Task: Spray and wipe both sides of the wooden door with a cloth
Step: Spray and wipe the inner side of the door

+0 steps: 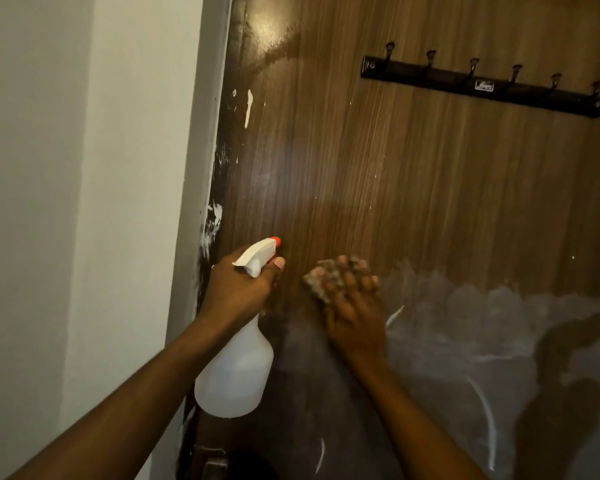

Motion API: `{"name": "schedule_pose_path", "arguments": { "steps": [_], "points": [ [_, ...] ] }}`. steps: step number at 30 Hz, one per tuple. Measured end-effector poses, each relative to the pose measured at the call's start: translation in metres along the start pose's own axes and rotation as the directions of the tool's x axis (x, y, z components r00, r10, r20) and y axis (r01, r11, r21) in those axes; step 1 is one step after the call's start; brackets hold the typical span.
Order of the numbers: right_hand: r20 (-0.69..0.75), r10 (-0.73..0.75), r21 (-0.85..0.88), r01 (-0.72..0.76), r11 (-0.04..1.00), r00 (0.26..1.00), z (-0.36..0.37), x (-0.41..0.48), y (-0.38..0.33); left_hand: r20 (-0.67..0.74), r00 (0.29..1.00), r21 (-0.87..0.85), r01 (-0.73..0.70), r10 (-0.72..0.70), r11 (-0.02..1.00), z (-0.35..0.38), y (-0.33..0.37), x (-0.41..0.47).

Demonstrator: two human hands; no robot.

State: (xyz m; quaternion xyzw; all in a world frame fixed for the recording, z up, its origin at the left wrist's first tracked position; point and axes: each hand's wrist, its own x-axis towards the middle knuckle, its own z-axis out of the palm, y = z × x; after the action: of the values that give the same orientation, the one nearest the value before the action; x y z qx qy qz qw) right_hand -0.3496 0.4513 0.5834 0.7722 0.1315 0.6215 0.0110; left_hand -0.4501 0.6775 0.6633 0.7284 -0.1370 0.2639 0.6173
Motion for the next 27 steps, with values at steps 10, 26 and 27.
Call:
{"name": "schedule_pose_path", "arguments": {
  "steps": [10,26,27],
  "points": [
    [0.059,-0.118,-0.002,0.118,0.993,0.991,0.001,0.007,-0.001,0.020,0.999,0.001,-0.033,0.033,0.999,0.030,0.004,0.004],
    [0.096,0.071,-0.018,-0.070,0.997,0.993,-0.022,-0.045,0.065,0.087,0.996,-0.061,-0.024,0.030,0.998,0.080,0.001,-0.010],
    [0.075,0.144,-0.023,-0.143,0.990,0.987,-0.025,-0.050,0.076,0.098,0.995,-0.064,-0.022,0.028,0.998,0.083,0.001,-0.011]
  ]
}}
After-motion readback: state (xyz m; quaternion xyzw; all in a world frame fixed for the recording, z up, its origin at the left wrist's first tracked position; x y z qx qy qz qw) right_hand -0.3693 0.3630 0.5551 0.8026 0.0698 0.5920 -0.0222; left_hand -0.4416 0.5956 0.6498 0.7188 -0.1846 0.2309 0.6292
